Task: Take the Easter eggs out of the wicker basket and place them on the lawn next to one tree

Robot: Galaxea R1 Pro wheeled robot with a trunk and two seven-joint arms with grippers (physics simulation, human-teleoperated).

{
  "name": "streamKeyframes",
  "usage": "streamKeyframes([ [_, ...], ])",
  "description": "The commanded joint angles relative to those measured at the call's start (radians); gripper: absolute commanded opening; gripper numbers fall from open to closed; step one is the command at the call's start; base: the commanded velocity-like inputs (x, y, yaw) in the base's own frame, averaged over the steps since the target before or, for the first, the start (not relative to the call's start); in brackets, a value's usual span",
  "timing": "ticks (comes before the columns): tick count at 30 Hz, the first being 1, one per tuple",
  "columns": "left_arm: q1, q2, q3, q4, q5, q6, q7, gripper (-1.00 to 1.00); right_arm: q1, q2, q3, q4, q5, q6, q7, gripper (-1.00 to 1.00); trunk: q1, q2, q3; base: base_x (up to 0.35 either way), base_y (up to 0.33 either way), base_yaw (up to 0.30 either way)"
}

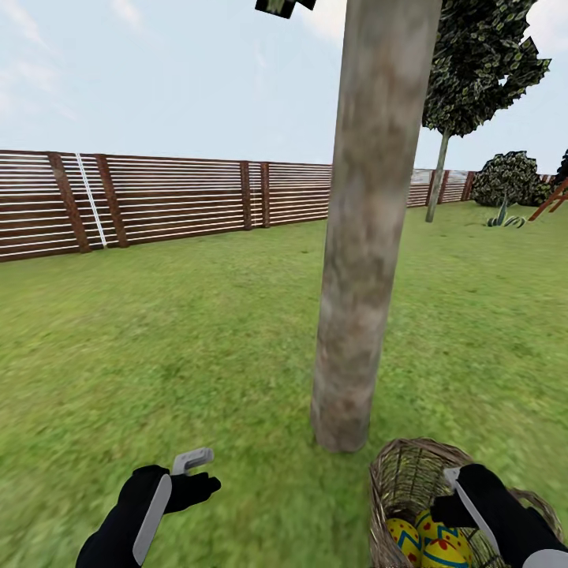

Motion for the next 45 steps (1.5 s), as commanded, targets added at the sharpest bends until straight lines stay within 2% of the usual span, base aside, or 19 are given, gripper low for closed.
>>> streamKeyframes([
  [1, -0.001, -0.001, 0.003, -0.001, 0.007, 0.005, 0.003, 1.0, -0.001, -0.005, 0.005, -0.001, -0.001, 0.006, 0.004, 1.0, 0.0, 0.0, -0.001, 0.0, 0.0, 0.0],
  [3, -0.001, -0.001, 0.003, -0.002, 0.007, 0.005, 0.003, 1.0, -0.001, -0.015, 0.005, 0.005, 0.011, 0.008, 0.007, 1.0, 0.0, 0.0, -0.001, 0.0, 0.0, 0.0],
  [9, -0.001, -0.001, 0.001, -0.001, 0.007, 0.005, 0.005, 1.0, -0.001, -0.041, -0.002, 0.014, 0.084, 0.016, 0.005, 1.0, 0.0, 0.0, -0.001, 0.0, 0.0, 0.0],
  [19, -0.001, -0.002, 0.001, 0.0, 0.006, 0.004, 0.005, 1.0, -0.001, -0.051, 0.0, 0.015, 0.111, 0.009, -0.009, 1.0, 0.0, 0.0, -0.001, 0.0, 0.0, 0.0],
  [35, -0.001, -0.002, 0.001, 0.0, 0.008, 0.004, 0.0, 1.0, -0.001, -0.041, 0.004, 0.016, 0.113, 0.009, -0.007, 1.0, 0.0, 0.0, -0.001, -0.001, 0.002, 0.0],
  [45, -0.001, -0.001, 0.002, 0.0, 0.009, 0.003, -0.003, 1.0, -0.001, -0.037, 0.005, 0.016, 0.114, 0.009, -0.008, 1.0, 0.0, 0.0, -0.001, -0.146, 0.223, 0.0],
])
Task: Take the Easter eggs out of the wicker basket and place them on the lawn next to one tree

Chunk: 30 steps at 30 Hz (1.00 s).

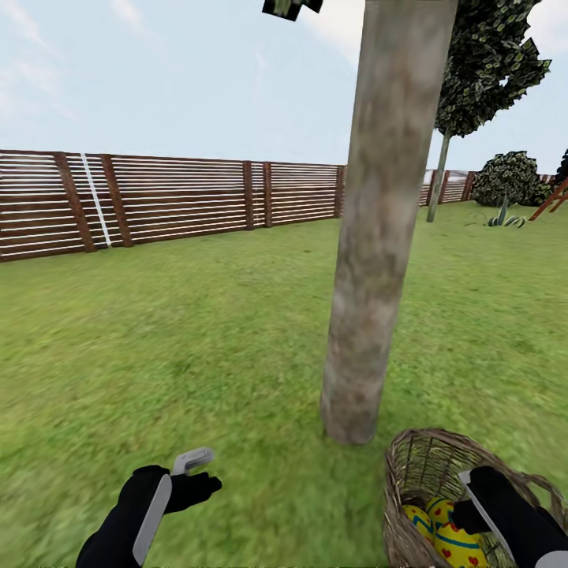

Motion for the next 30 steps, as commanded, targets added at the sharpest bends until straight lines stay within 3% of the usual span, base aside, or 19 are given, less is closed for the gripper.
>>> streamKeyframes([
  [1, -0.001, -0.001, 0.003, -0.001, 0.006, 0.004, 0.002, 1.0, -0.001, -0.001, 0.004, -0.002, 0.009, 0.005, 0.008, 1.0, 0.0, -0.001, -0.001, -0.057, 0.151, 0.0],
  [7, -0.001, -0.001, 0.004, -0.001, 0.007, 0.002, 0.002, 1.0, -0.001, -0.001, 0.004, -0.002, 0.01, 0.004, 0.008, 1.0, 0.0, -0.001, -0.001, 0.006, 0.058, 0.0],
  [17, -0.001, -0.001, 0.006, -0.001, 0.007, -0.001, 0.002, 1.0, -0.001, -0.002, 0.003, 0.0, 0.011, 0.002, 0.008, 1.0, 0.0, -0.001, -0.001, 0.261, 0.135, 0.0],
  [25, -0.001, -0.002, 0.006, 0.001, 0.008, -0.002, 0.002, 1.0, -0.001, -0.011, 0.001, 0.0, 0.011, 0.002, 0.008, 1.0, 0.0, -0.001, -0.001, 0.04, 0.006, 0.0],
  [30, -0.001, -0.003, 0.005, 0.001, 0.008, -0.002, 0.002, 1.0, -0.001, -0.013, 0.002, 0.0, 0.011, 0.002, 0.008, 1.0, 0.019, -0.036, -0.017, 0.001, 0.0, 0.0],
])
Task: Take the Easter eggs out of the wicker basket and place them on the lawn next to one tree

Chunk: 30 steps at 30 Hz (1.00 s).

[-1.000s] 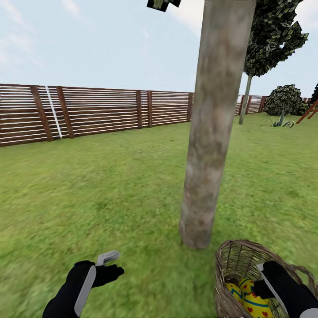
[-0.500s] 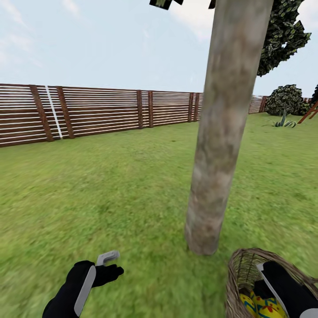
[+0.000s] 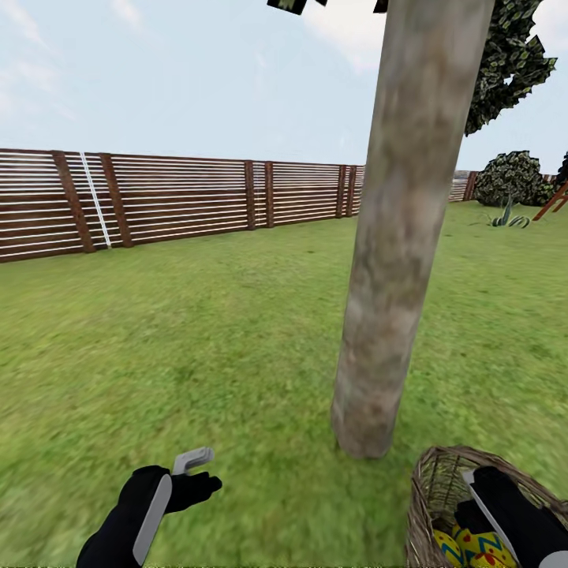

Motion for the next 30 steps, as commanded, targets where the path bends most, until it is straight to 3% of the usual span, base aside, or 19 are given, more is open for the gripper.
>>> streamKeyframes([
  [1, -0.001, -0.001, 0.003, -0.001, 0.006, 0.005, 0.002, 1.0, -0.001, -0.001, 0.004, -0.001, 0.009, 0.005, 0.008, 1.0, 0.004, -0.008, -0.004, 0.0, 0.0, 0.0],
  [15, -0.001, 0.0, 0.004, -0.001, 0.006, 0.005, 0.003, 1.0, -0.001, 0.0, 0.004, -0.001, 0.009, 0.002, 0.008, 1.0, 0.057, -0.106, -0.048, 0.0, 0.0, 0.0],
  [30, -0.001, 0.0, 0.004, -0.002, 0.006, 0.005, 0.004, 1.0, -0.001, -0.001, 0.004, -0.001, 0.009, 0.002, 0.008, 1.0, 0.064, -0.109, -0.106, 0.0, 0.0, 0.0],
])
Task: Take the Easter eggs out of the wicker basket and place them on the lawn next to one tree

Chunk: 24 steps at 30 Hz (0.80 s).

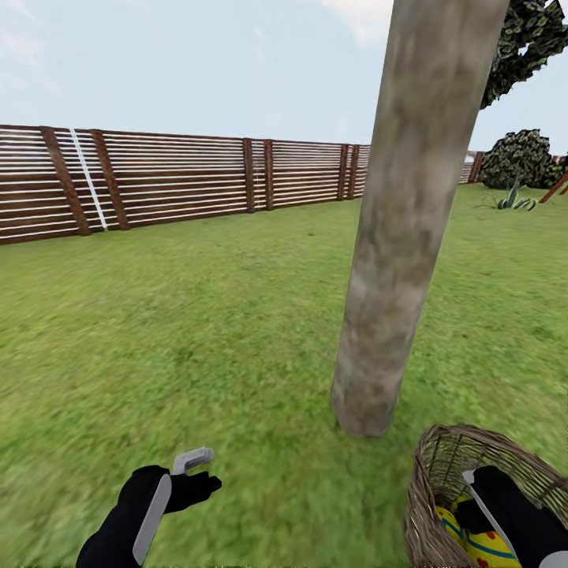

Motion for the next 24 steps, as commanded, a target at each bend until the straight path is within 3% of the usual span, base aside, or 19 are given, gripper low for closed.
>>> streamKeyframes([
  [1, -0.001, -0.001, 0.003, -0.001, 0.006, 0.005, 0.002, 1.0, -0.001, -0.001, 0.004, -0.001, 0.009, 0.005, 0.008, 1.0, 0.0, -0.001, -0.005, 0.0, 0.0, 0.0],
  [8, -0.001, -0.001, 0.003, -0.002, 0.006, 0.005, 0.003, 1.0, -0.001, -0.002, 0.001, -0.001, 0.007, 0.003, 0.008, 1.0, 0.003, -0.002, -0.032, 0.0, 0.0, 0.0],
  [16, -0.001, -0.001, 0.003, -0.001, 0.007, 0.005, 0.001, 1.0, -0.001, -0.004, 0.0, -0.001, 0.006, 0.003, 0.008, 1.0, 0.003, -0.002, -0.032, 0.014, 0.0, 0.0],
  [24, -0.001, -0.002, 0.001, 0.0, 0.006, 0.005, 0.001, 1.0, -0.001, -0.004, -0.001, -0.001, 0.004, 0.003, 0.008, 1.0, 0.003, -0.002, -0.032, 0.244, 0.0, 0.0],
])
